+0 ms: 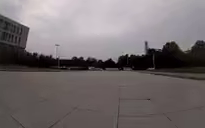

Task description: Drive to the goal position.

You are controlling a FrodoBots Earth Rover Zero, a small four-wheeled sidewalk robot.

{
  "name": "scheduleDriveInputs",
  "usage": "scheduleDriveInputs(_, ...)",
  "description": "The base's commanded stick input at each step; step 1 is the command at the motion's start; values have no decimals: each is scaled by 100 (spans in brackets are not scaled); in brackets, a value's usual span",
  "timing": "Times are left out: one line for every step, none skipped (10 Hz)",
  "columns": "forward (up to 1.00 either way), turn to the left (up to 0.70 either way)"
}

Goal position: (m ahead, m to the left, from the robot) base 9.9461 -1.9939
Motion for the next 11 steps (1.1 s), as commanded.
scheduleDriveInputs(70, 1)
scheduleDriveInputs(70, -7)
scheduleDriveInputs(70, -18)
scheduleDriveInputs(70, -26)
scheduleDriveInputs(70, -34)
scheduleDriveInputs(70, -34)
scheduleDriveInputs(70, -34)
scheduleDriveInputs(70, -34)
scheduleDriveInputs(70, -34)
scheduleDriveInputs(70, -34)
scheduleDriveInputs(70, -34)
